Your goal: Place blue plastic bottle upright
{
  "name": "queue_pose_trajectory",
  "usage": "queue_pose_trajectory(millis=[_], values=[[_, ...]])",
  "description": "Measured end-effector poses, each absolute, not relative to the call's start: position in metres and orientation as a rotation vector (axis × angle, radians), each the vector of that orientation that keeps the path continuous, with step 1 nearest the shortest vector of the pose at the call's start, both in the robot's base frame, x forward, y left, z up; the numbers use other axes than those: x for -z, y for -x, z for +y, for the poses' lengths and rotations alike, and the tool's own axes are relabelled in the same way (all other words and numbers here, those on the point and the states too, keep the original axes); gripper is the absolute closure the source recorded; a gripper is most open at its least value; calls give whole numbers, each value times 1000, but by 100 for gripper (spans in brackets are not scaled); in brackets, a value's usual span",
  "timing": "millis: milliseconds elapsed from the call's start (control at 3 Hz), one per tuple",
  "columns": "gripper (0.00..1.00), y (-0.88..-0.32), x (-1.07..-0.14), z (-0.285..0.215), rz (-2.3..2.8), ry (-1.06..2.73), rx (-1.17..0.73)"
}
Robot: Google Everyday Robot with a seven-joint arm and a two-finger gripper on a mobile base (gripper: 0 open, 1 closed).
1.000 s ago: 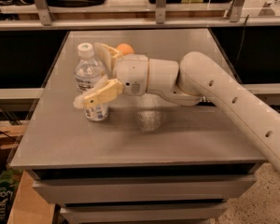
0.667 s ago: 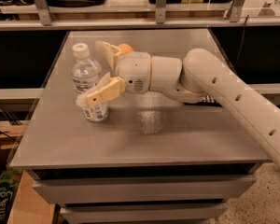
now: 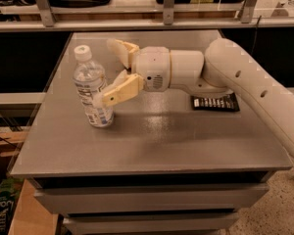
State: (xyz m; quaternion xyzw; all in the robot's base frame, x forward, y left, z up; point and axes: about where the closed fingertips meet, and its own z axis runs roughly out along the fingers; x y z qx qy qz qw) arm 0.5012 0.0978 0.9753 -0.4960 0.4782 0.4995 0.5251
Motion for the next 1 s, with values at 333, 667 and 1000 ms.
queue_pose_trajectory(millis=[333, 667, 1000], values=[[0, -500, -976, 80, 1176, 1193, -1205], [0, -502, -973, 62, 1209, 1179, -1213], [0, -504, -969, 52, 1233, 1171, -1217]])
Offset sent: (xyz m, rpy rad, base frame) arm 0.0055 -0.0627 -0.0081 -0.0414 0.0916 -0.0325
